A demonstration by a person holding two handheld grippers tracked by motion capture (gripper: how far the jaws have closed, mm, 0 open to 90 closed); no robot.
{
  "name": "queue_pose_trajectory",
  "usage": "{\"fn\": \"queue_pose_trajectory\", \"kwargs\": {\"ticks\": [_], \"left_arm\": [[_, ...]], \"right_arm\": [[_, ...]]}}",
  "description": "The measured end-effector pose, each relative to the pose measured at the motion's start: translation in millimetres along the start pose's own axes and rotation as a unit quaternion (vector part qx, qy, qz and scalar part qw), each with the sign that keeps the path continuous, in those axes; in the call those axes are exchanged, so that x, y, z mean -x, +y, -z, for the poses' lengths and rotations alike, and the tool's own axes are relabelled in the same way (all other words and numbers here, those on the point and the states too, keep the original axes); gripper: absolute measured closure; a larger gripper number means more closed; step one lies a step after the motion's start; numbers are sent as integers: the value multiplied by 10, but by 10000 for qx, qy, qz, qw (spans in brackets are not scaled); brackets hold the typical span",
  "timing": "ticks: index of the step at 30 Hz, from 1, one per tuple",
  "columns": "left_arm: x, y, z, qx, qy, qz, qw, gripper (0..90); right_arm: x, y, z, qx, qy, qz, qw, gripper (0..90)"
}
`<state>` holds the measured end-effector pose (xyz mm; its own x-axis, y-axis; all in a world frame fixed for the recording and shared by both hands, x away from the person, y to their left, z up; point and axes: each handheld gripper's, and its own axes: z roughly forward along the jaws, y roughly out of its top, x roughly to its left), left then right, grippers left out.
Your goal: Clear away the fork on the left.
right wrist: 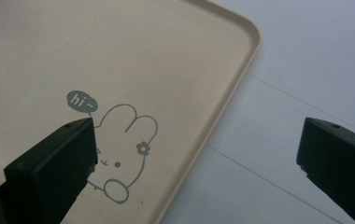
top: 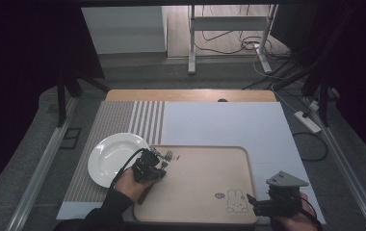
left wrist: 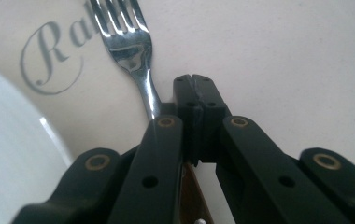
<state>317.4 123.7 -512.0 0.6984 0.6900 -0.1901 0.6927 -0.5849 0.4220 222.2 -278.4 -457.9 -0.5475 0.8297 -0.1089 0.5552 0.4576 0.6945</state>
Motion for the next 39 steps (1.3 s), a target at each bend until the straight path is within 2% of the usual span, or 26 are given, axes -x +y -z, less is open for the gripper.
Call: {"fn": "queue_pose_trajectory", "kwargs": {"ticks": [8, 18, 24, 31, 33, 39], "left_arm": [[-105, -54, 49, -13, 113, 137, 9998, 890], [-167, -93, 79, -17, 134, 251, 9996, 890], [-183, -105, 91, -48, 117, 254, 9996, 890], [-185, -106, 92, -47, 98, 233, 9997, 890], [-181, -105, 101, -4, 3, 214, 9998, 889], [-111, -83, 168, 168, -38, 7, 9999, 870]], "right_arm": [[0, 0, 0, -1, 3, 1, 10000, 0], [1, 0, -1, -3, 7, -1, 10000, 0], [-1, 0, -3, -12, 8, 4, 10000, 0], [1, 0, -4, -11, 7, 0, 10000, 0], [0, 0, -4, -11, 10, 1, 10000, 0], [0, 1, -5, -15, 9, 1, 10000, 0]]}}
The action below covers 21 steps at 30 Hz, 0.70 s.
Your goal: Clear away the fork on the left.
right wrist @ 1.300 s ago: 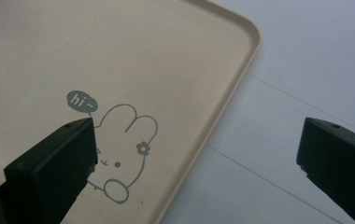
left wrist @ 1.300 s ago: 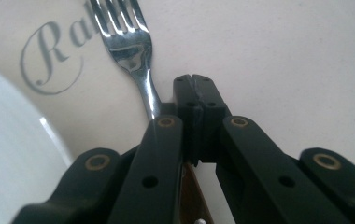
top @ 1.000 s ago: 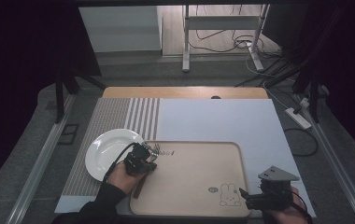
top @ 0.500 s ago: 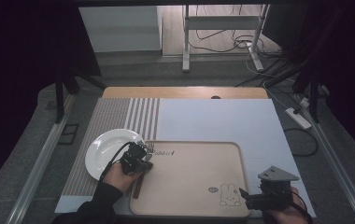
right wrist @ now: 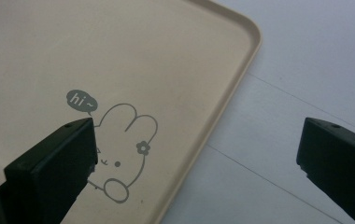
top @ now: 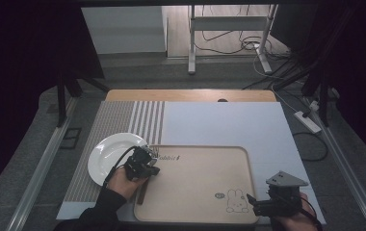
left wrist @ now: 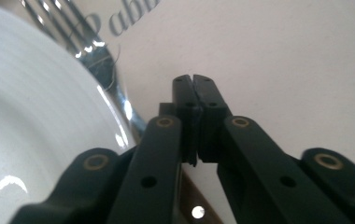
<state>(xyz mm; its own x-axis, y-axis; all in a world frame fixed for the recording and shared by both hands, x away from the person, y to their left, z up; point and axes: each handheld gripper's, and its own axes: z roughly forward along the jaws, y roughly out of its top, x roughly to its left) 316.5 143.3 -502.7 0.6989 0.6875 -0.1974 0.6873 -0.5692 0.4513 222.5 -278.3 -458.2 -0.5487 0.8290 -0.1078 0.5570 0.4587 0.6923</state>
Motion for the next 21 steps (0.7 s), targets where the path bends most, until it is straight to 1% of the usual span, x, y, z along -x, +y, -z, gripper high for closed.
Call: {"fn": "queue_pose_trajectory", "kwargs": {"ticks": [1, 2, 3, 4, 5, 6, 7, 9, 12, 13, 16, 17, 19, 21], "left_arm": [[11, 3, 20, 63, -44, -66, 9999, 834], [25, 6, 43, 168, -134, -142, 9997, 834], [35, 10, 74, 267, -210, -238, 9991, 799], [48, 12, 108, 372, -226, -301, 9986, 748], [60, 8, 167, 504, -224, -405, 9977, 669], [60, 8, 167, 504, -224, -405, 9977, 625], [51, -14, 206, 575, -235, -491, 9969, 596], [42, -30, 218, 590, -223, -468, 9969, 582], [-17, -74, 241, 575, -319, -318, 9973, 503], [-50, -100, 253, 548, -302, -243, 9977, 430], [-70, -125, 277, 559, -260, -218, 9979, 398], [-78, -138, 292, 603, -268, -201, 9976, 398], [-100, -166, 323, 705, -243, -201, 9970, 336], [-125, -197, 345, 788, -195, -140, 9966, 272]], "right_arm": [[-1, 0, 1, 0, -4, 4, 10000, 0], [-1, 0, 1, 0, -4, 4, 10000, 0], [-2, 0, 1, -1, -2, 5, 10000, 0], [-2, 0, 0, -1, -1, 8, 10000, 0], [-2, 0, 0, -3, -3, 10, 10000, 0], [-2, 0, 0, -3, -3, 10, 10000, 0], [-3, -1, -1, 1, -17, 16, 10000, 0], [-4, -1, -1, 0, -18, 12, 10000, 0], [-5, -2, 1, -1, -21, 12, 10000, 0], [-6, -2, 3, 4, -25, 7, 10000, 0], [-6, -1, 2, 0, -22, 4, 10000, 0], [-7, -1, 0, 0, -28, 5, 10000, 0], [-9, 0, 1, -2, -26, 4, 10000, 0], [-6, -1, 1, 0, -27, -1, 10000, 0]]}}
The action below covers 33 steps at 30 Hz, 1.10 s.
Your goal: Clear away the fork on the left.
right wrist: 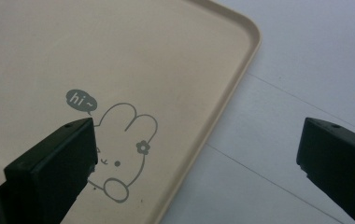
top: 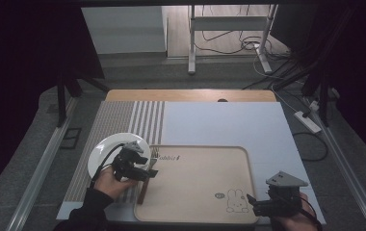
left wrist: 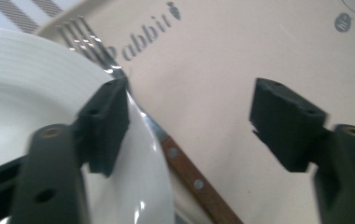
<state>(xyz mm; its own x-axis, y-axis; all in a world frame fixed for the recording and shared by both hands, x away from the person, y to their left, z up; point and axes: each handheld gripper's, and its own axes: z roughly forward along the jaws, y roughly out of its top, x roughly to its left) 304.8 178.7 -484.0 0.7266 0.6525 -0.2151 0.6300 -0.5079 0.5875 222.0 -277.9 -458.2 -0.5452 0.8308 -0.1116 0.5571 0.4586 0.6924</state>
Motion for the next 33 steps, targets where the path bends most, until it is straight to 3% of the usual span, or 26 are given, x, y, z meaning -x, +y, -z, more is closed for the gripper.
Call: {"fn": "queue_pose_trajectory", "kwargs": {"ticks": [5, 8, 18, 28, 33], "left_arm": [[-77, -68, 55, 103, 8, 244, 9996, 107], [-102, -121, 102, 103, 105, 182, 9997, 26], [-148, -272, 227, 273, 214, 302, 9989, 2], [-152, -612, 463, 626, 310, 465, 9965, 0], [-131, -704, 526, 680, 378, 492, 9958, 0]], "right_arm": [[-2, 0, 1, 5, -1, 1, 10000, 0], [-1, 0, 1, 5, -1, -1, 10000, 0], [5, 1, 1, 4, 29, -15, 10000, 0], [-1, -1, 4, 41, 19, 6, 10000, 0], [-5, -1, 3, 36, 14, 22, 10000, 0]]}}
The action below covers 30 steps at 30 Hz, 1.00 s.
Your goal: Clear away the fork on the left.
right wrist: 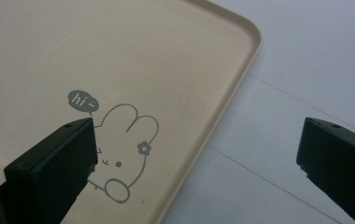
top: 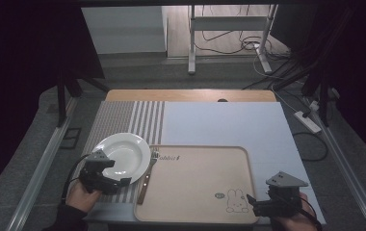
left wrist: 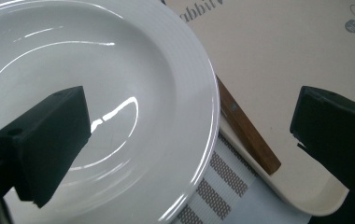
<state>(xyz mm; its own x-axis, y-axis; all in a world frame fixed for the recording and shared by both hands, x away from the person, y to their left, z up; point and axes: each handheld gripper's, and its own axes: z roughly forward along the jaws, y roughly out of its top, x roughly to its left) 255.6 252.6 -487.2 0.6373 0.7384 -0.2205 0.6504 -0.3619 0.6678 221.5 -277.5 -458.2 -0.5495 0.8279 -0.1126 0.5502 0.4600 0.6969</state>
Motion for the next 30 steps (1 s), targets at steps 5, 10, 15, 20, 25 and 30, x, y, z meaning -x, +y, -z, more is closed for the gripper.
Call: {"fn": "queue_pose_trajectory", "kwargs": {"ticks": [5, 10, 15, 20, 25, 30], "left_arm": [[-2, -75, 52, 9, 63, 33, 10000, 0], [-18, -151, 114, 81, 83, 151, 9998, 0], [-43, -233, 173, 155, 94, 295, 9994, 0], [-69, -306, 223, 204, 127, 386, 9990, 0], [-82, -373, 263, 245, 126, 478, 9985, 0], [-80, -420, 283, 250, 136, 527, 9982, 0]], "right_arm": [[-1, -1, 1, 2, -12, -2, 10000, 0], [2, -4, 4, 14, -7, -2, 10000, 0], [2, -4, 6, 23, -10, -4, 10000, 0], [0, -4, 7, 31, -14, 5, 10000, 0], [1, -5, 10, 31, -8, 5, 10000, 0], [-1, -5, 11, 47, -1, 37, 10000, 0]]}}
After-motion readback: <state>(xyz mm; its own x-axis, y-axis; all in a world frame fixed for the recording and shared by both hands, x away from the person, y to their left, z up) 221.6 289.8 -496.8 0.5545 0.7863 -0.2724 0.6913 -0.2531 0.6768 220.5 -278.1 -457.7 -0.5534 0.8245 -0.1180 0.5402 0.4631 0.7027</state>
